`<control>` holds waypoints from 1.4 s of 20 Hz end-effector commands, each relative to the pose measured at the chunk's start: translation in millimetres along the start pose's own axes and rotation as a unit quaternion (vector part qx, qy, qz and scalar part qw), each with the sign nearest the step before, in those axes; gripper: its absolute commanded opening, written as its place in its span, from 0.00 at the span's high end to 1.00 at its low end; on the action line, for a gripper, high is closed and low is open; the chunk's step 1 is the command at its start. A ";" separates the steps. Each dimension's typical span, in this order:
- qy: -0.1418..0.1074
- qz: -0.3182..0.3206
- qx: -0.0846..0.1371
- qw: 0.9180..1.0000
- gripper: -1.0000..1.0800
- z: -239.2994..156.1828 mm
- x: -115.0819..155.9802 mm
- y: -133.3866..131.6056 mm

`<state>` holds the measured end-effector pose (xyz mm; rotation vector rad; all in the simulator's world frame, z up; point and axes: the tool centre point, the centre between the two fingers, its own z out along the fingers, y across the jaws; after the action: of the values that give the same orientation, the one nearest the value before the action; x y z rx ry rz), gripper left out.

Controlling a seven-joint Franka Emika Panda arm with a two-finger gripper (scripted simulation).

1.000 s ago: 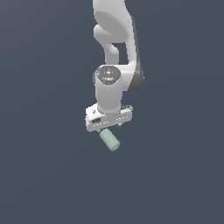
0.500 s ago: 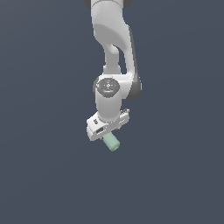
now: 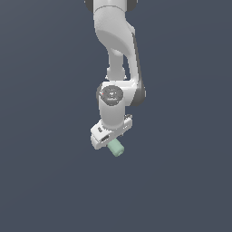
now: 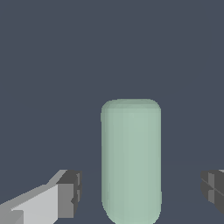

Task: Pick up the object and move it to a goal position.

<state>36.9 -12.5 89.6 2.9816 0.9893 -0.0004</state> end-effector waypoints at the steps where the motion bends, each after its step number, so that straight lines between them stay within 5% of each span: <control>1: 0.000 0.000 0.000 1.000 0.04 0.0 0.0 0.0; 18: 0.000 -0.002 0.000 1.000 0.04 50.5 0.2 0.1; 19: 0.000 -0.002 0.000 1.000 1.00 50.5 0.2 0.1; 28: 0.000 -0.002 0.000 1.000 1.00 50.5 0.2 0.1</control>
<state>37.0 -12.7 39.4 2.9794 0.9960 0.0000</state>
